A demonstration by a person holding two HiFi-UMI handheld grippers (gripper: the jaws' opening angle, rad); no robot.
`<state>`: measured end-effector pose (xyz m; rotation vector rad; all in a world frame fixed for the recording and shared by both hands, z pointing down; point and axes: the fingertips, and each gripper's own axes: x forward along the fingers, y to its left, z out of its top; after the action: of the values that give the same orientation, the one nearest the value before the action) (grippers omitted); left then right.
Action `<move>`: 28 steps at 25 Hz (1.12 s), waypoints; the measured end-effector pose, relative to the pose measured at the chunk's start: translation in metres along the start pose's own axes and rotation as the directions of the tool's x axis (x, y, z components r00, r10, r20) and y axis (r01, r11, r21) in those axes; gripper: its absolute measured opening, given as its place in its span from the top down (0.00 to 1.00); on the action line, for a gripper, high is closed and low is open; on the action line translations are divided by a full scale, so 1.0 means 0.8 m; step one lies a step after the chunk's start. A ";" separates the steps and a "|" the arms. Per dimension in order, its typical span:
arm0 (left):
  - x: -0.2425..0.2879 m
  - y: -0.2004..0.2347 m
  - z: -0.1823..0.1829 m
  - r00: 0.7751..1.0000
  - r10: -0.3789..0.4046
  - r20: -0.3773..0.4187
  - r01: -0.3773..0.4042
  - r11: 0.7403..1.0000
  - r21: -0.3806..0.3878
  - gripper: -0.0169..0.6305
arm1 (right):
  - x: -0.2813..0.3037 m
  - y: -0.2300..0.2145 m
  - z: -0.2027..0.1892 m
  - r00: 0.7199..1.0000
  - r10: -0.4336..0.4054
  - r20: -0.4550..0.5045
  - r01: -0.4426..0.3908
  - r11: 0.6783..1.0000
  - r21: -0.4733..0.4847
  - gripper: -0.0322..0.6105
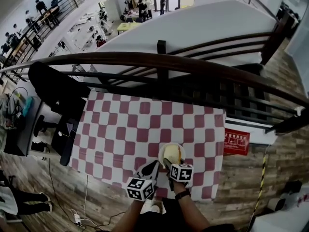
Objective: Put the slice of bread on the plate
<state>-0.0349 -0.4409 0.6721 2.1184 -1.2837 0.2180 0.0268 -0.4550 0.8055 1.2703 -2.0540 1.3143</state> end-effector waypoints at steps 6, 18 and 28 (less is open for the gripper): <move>-0.013 -0.002 0.004 1.000 -0.013 0.016 0.013 1.000 0.000 0.95 | -0.032 -0.021 0.021 0.990 -0.130 0.060 0.139 0.976 -0.170 0.37; -0.083 -0.036 0.022 0.988 -0.072 0.136 0.065 0.996 0.057 0.95 | -0.160 0.055 0.047 0.941 -0.022 0.338 0.143 0.930 -0.340 0.37; -0.217 -0.126 0.050 0.940 -0.167 0.298 0.066 0.945 0.321 0.95 | -0.339 0.212 0.003 0.786 0.205 0.583 0.159 0.844 -0.512 0.72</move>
<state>-0.0457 -0.3061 0.5189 2.5729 -1.3681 0.0175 0.0232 -0.3008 0.5252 1.5119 -2.6133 0.2222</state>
